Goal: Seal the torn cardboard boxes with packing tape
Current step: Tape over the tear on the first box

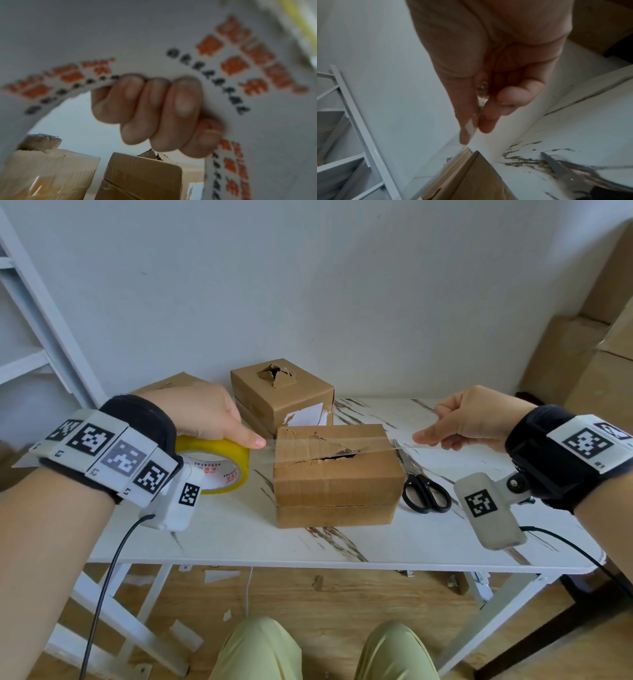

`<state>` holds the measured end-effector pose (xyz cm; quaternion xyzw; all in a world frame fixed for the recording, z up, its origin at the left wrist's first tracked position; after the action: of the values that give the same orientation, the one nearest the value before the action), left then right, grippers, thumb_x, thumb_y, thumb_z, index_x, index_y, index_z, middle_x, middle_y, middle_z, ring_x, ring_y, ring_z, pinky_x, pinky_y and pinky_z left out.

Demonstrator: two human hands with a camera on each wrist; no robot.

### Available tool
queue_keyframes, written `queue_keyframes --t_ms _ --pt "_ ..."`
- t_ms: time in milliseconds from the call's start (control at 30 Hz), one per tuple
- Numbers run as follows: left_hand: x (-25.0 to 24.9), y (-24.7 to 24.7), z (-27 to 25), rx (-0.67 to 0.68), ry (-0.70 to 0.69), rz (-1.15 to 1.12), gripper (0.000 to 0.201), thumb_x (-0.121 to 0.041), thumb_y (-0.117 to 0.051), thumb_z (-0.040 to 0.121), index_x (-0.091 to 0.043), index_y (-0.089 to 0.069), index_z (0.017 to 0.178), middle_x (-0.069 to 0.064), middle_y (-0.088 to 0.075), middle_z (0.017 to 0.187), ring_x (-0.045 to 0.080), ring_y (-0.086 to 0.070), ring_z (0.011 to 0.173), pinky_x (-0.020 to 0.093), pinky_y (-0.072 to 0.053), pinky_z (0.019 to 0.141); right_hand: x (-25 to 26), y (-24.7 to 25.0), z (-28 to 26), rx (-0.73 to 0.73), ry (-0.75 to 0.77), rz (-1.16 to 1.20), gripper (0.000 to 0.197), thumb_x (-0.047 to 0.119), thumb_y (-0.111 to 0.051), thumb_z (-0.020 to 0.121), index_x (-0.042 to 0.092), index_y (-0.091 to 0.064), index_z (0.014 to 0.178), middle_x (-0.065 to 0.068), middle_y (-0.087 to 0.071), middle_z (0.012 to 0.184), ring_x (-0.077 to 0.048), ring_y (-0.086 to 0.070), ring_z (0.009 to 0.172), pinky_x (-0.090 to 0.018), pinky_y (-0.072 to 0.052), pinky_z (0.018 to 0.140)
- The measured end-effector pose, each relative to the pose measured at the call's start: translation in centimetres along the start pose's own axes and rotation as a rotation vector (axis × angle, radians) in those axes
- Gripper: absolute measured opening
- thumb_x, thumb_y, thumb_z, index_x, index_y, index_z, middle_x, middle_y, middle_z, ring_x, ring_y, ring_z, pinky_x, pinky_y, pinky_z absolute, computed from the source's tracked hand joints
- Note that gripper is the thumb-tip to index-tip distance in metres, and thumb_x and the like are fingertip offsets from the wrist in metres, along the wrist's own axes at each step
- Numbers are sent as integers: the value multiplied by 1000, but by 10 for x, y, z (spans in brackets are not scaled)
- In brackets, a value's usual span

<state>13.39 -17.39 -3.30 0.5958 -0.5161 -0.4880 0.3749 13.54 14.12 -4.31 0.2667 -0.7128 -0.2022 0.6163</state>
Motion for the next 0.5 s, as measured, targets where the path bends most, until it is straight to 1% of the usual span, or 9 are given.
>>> queue_keyframes --t_ms 100,133,233,300,400,500 --pt "1 -4 2 -7 -7 7 51 -63 -70 66 -17 -55 48 -1 -52 49 15 -50 50 25 -38 58 -3 -3 0 -3 -1 8 55 2 -79 68 15 -28 51 1 -53 38 -15 -49 49 -16 -42 41" --pt "1 -6 3 -4 -9 4 51 -63 -70 66 -17 -55 48 -1 -52 48 15 -49 50 24 -38 58 -5 -3 0 -4 -2 8 56 2 -79 68 15 -27 52 2 -52 38 -15 -49 48 -15 -42 40" --pt "0 -10 4 7 -10 -21 51 -59 -70 69 -15 -55 49 -3 -51 45 13 -48 48 23 -36 54 -8 -4 3 0 -14 -3 55 4 -79 68 15 -29 51 2 -53 39 -13 -51 47 -17 -42 44" --pt "-1 -12 4 12 -15 -36 51 -58 -70 70 -13 -53 51 -1 -49 47 13 -46 47 23 -35 52 -10 -5 5 5 -27 -11 53 5 -80 69 15 -31 50 2 -55 40 -12 -52 47 -20 -43 48" --pt "-1 -14 5 17 -19 -32 51 -59 -69 71 -13 -54 52 0 -50 49 14 -47 49 23 -35 54 -15 -7 7 13 -45 -2 52 4 -79 69 15 -32 50 1 -55 41 -12 -51 47 -22 -43 52" --pt "-1 -17 6 32 -14 -25 51 -61 -67 70 -14 -56 54 -1 -51 48 11 -47 48 23 -35 54 -21 -11 8 24 -66 26 51 4 -80 69 15 -33 50 -1 -57 45 -13 -52 50 -22 -44 53"
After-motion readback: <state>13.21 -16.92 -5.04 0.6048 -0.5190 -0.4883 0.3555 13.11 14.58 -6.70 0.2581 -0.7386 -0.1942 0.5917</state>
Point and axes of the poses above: each hand's wrist, its own z-axis towards the middle knuckle, its own y-axis out of the back of the hand, x = y × z, the point moved 6 cm from there along z, towards the middle knuckle
